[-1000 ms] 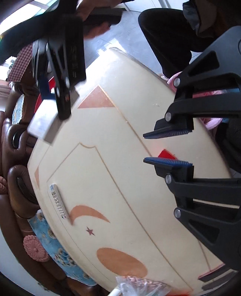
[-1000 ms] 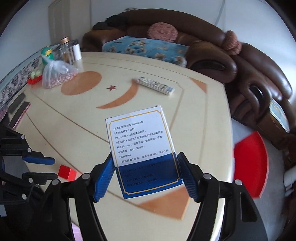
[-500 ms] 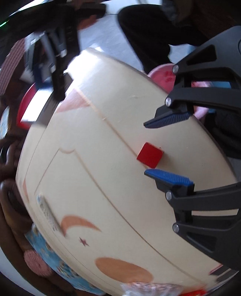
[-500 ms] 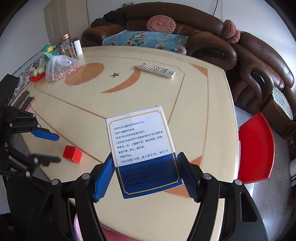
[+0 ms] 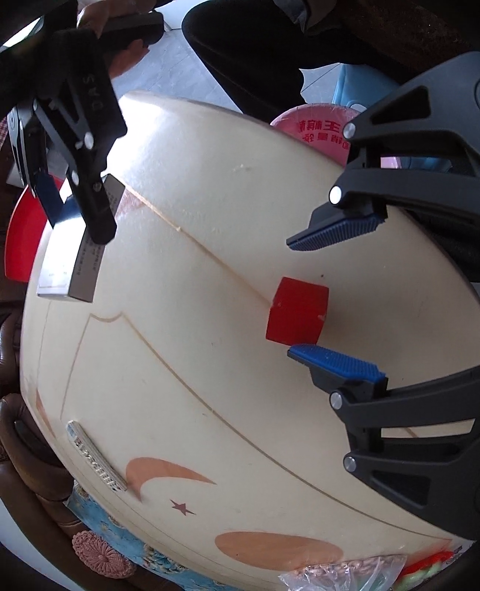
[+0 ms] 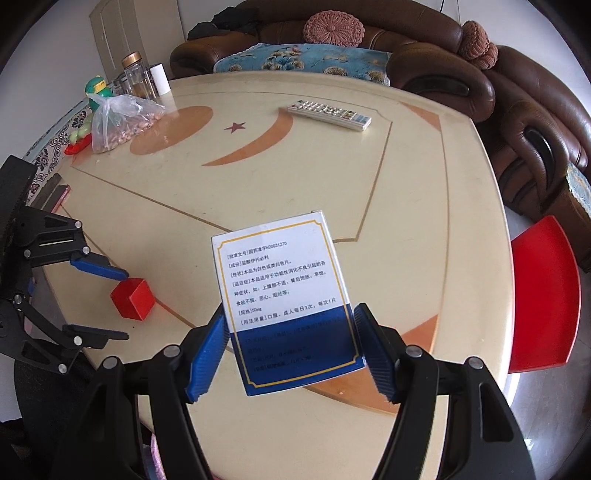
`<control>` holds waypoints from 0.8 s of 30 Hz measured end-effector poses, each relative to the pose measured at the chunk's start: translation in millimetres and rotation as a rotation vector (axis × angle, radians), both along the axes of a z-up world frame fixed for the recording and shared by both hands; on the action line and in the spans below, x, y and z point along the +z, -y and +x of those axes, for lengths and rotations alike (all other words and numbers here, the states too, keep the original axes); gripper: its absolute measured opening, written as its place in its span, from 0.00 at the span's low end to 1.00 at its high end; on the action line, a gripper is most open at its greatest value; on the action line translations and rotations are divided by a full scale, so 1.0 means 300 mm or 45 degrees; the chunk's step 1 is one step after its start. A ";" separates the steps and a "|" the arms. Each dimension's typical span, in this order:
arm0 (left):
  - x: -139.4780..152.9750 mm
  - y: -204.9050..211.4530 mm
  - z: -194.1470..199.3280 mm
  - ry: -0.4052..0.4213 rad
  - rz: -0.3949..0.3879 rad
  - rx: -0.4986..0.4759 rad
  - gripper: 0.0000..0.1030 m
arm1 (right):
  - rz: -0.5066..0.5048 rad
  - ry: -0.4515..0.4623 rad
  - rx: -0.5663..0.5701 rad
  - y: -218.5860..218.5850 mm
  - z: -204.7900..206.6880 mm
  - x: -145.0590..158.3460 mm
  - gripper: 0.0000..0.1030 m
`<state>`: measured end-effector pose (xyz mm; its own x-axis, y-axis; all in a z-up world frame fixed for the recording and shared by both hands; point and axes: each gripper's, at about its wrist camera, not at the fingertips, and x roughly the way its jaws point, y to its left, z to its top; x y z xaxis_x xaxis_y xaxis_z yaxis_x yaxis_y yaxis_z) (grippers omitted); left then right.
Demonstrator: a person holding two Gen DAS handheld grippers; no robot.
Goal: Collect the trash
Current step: 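Lift the red cube with the left gripper while the right gripper lifts the white-blue box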
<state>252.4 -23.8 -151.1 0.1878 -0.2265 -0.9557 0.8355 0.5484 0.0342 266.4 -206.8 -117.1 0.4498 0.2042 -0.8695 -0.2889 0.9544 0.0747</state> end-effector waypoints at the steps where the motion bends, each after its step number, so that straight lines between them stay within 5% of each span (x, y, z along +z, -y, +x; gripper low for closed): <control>1: -0.004 0.000 0.008 -0.001 0.004 0.008 0.50 | 0.004 -0.001 0.001 -0.001 0.000 -0.001 0.64; 11: -0.063 0.014 0.050 -0.086 -0.006 0.075 0.49 | 0.029 -0.032 -0.002 0.019 -0.004 -0.013 0.64; 13: -0.067 0.021 0.058 -0.091 0.001 0.088 0.46 | 0.034 -0.037 -0.008 0.026 -0.003 -0.017 0.64; 15: -0.064 0.027 0.053 -0.071 0.014 0.087 0.30 | 0.033 -0.037 -0.013 0.030 -0.004 -0.020 0.64; 24: -0.034 0.035 0.028 -0.053 0.020 0.091 0.29 | 0.024 -0.023 -0.042 0.047 -0.021 0.004 0.64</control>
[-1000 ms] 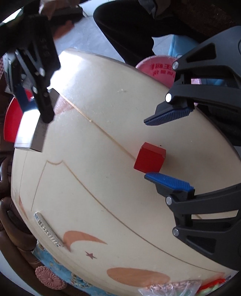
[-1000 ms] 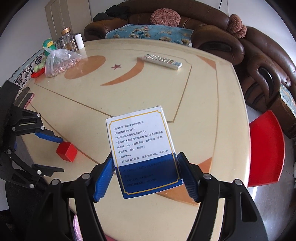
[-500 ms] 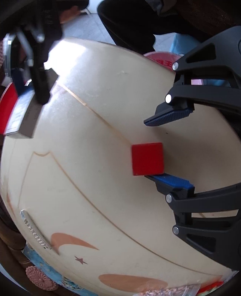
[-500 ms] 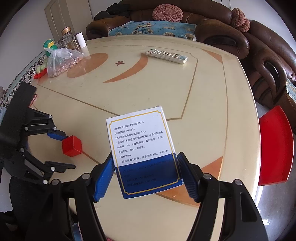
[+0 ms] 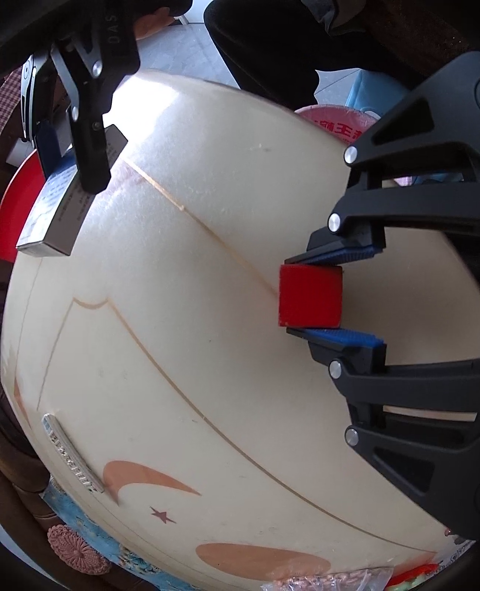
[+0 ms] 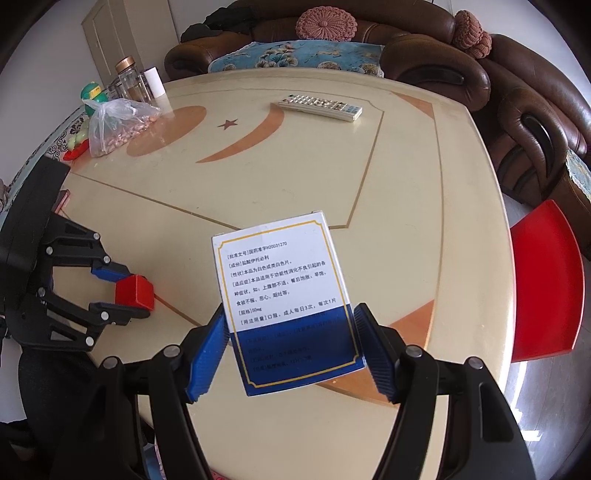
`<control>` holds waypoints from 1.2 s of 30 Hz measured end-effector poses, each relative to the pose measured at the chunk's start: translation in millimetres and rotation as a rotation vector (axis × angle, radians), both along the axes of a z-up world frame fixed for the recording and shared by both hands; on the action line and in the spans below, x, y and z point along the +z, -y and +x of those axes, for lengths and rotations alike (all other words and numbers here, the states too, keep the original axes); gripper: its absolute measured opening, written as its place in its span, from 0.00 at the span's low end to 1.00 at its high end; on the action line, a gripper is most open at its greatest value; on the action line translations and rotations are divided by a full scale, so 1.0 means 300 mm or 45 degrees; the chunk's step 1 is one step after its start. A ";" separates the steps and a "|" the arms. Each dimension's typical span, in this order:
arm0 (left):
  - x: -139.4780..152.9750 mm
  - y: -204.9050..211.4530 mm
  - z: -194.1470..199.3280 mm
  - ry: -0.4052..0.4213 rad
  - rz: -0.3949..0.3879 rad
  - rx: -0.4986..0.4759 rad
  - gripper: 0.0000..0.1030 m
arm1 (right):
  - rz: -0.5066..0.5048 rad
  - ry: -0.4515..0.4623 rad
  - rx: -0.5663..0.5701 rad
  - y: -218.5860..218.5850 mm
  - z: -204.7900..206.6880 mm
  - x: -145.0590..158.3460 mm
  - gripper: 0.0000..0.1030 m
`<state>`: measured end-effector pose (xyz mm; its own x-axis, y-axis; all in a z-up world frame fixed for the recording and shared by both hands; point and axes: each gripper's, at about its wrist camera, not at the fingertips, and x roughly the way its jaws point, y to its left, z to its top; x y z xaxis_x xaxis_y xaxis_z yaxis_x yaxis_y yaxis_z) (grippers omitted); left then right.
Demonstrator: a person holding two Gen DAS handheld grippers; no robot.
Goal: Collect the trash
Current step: 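Lift the red cube with the left gripper while the right gripper lifts the white-blue box, then carry the red cube and white-blue box with both grippers over the pink bin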
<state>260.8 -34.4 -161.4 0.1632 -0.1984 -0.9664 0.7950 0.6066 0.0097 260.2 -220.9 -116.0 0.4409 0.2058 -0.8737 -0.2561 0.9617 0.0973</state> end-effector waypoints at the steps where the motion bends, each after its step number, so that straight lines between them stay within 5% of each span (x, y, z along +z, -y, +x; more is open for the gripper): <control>1: 0.011 -0.001 0.000 0.008 -0.005 0.006 0.29 | -0.002 0.003 -0.002 0.000 -0.006 0.010 0.64; 11: 0.239 -0.012 -0.147 0.175 -0.067 -0.016 0.29 | -0.033 0.115 0.000 -0.021 -0.147 0.187 0.64; 21: 0.421 -0.042 -0.386 0.305 -0.113 -0.069 0.29 | -0.052 0.201 -0.001 -0.050 -0.438 0.350 0.64; 28: 0.436 -0.035 -0.533 0.312 -0.150 -0.116 0.29 | -0.049 0.227 -0.016 -0.059 -0.646 0.406 0.64; 36: 0.369 -0.007 -0.652 0.270 -0.161 -0.149 0.30 | -0.041 0.188 -0.020 -0.074 -0.793 0.353 0.64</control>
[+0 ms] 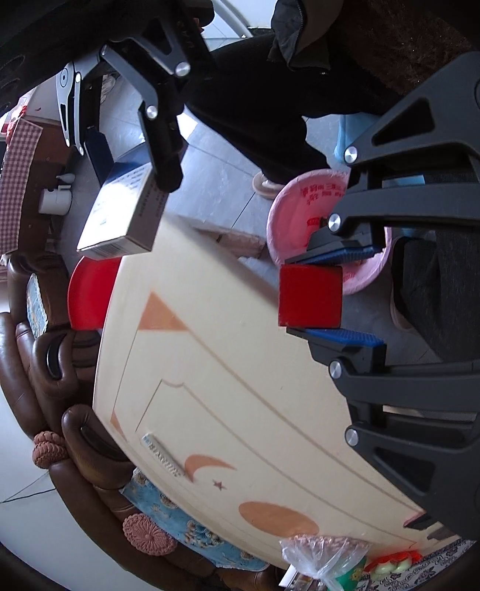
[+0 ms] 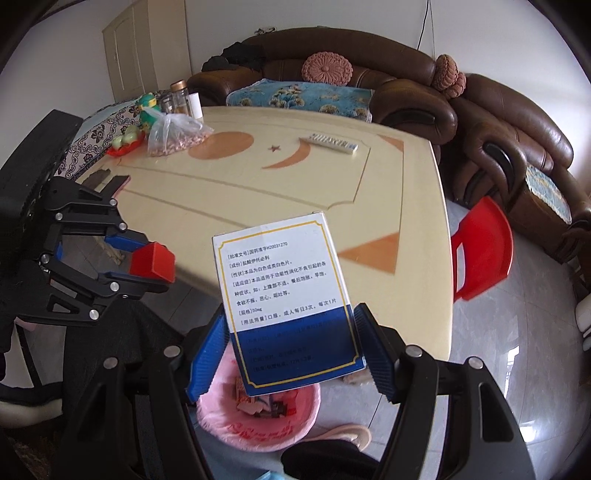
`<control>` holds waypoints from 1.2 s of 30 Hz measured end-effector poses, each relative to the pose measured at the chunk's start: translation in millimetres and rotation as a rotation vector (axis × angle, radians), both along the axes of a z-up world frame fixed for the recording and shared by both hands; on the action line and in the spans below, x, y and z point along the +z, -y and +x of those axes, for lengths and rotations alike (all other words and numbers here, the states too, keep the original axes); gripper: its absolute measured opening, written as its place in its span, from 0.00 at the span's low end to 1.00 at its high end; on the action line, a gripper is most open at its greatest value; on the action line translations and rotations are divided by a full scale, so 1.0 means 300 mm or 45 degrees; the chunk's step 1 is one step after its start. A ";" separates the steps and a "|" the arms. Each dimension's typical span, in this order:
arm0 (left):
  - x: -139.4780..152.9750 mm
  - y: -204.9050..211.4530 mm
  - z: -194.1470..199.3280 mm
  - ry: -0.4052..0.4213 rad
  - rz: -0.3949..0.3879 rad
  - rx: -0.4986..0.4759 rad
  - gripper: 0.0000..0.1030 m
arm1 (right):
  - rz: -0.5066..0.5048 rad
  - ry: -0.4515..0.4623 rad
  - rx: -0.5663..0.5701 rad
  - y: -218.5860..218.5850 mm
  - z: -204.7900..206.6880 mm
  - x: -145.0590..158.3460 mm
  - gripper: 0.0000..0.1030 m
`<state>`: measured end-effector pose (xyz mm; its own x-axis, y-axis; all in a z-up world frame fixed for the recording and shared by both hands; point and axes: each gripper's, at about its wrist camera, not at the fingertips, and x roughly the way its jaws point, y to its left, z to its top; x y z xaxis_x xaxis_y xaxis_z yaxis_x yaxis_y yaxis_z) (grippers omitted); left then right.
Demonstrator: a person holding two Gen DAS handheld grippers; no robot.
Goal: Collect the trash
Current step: 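Carry the red cube and white-blue box with both grippers over the pink bin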
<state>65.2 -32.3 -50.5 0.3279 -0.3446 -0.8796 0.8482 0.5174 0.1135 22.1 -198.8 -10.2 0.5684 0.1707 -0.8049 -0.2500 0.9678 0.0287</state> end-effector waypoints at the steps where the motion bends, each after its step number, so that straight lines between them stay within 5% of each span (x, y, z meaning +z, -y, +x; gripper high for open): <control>1: -0.007 0.003 -0.014 -0.006 -0.001 -0.002 0.30 | 0.001 -0.007 -0.002 -0.002 -0.020 -0.013 0.64; 18: -0.242 0.066 -0.107 -0.186 0.024 -0.041 0.29 | -0.010 -0.154 -0.006 -0.043 -0.107 -0.265 0.64; 36: -0.655 0.083 -0.004 -0.578 0.012 0.149 0.29 | 0.094 -0.514 -0.070 -0.023 0.000 -0.775 0.64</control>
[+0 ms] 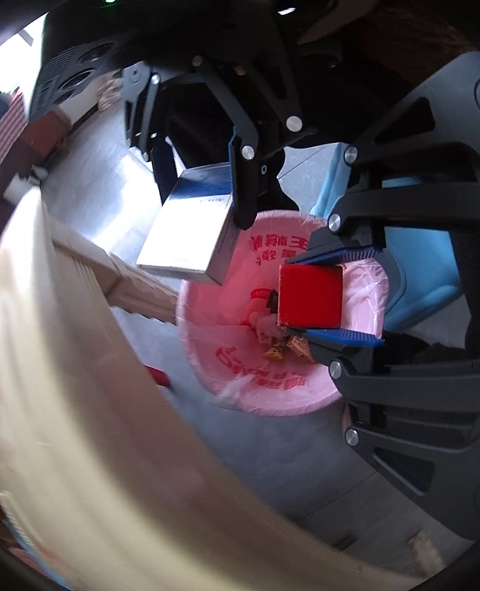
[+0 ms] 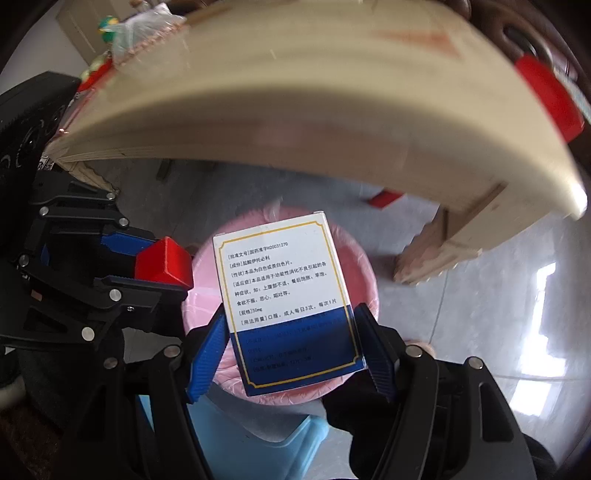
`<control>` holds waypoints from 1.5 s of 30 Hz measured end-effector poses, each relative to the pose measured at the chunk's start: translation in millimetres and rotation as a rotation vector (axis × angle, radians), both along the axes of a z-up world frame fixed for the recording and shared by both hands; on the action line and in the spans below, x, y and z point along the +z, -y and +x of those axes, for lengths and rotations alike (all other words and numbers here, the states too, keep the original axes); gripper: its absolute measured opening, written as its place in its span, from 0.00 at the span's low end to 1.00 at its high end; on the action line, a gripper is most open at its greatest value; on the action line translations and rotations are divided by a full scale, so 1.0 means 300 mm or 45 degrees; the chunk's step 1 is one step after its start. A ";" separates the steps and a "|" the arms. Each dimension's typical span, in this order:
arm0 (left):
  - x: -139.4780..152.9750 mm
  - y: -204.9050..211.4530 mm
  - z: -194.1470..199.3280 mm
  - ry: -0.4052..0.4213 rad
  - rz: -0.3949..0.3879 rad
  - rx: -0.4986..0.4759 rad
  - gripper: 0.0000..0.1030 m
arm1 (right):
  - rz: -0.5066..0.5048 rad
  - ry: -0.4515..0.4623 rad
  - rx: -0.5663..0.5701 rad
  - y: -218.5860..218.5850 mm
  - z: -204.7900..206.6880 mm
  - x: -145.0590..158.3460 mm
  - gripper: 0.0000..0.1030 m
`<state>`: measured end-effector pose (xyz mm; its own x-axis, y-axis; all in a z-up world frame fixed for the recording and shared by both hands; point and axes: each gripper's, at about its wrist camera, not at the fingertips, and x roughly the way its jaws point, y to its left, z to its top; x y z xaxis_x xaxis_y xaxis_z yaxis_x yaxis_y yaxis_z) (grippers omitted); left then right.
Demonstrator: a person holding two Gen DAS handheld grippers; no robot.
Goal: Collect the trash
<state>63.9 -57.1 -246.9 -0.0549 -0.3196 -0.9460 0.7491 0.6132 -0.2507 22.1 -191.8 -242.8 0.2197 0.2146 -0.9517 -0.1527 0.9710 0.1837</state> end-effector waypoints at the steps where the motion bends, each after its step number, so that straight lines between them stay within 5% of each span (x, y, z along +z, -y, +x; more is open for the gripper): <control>1: -0.026 0.001 0.007 -0.017 0.013 0.019 0.29 | 0.009 -0.021 -0.005 0.004 0.003 -0.027 0.64; 10: -0.234 0.015 0.045 -0.152 0.159 0.103 0.29 | -0.012 -0.170 0.037 -0.031 0.057 -0.260 0.64; 17: -0.333 0.044 0.073 -0.194 0.251 0.136 0.29 | -0.028 -0.234 0.086 -0.050 0.046 -0.350 0.64; 24: -0.367 0.056 0.090 -0.144 0.368 0.143 0.59 | -0.077 -0.252 0.088 -0.051 0.054 -0.377 0.74; 30: -0.349 0.052 0.105 -0.101 0.402 0.184 0.61 | -0.091 -0.261 0.082 -0.043 0.049 -0.373 0.74; 36: -0.225 0.065 0.075 0.010 0.400 0.267 0.61 | -0.173 -0.171 0.047 -0.014 0.036 -0.267 0.74; 41: -0.002 0.071 0.041 0.173 0.287 0.485 0.62 | -0.238 0.077 -0.078 0.052 0.011 -0.014 0.74; 45: 0.238 0.100 -0.014 0.401 0.219 0.594 0.73 | -0.277 0.294 -0.243 0.130 -0.036 0.226 0.79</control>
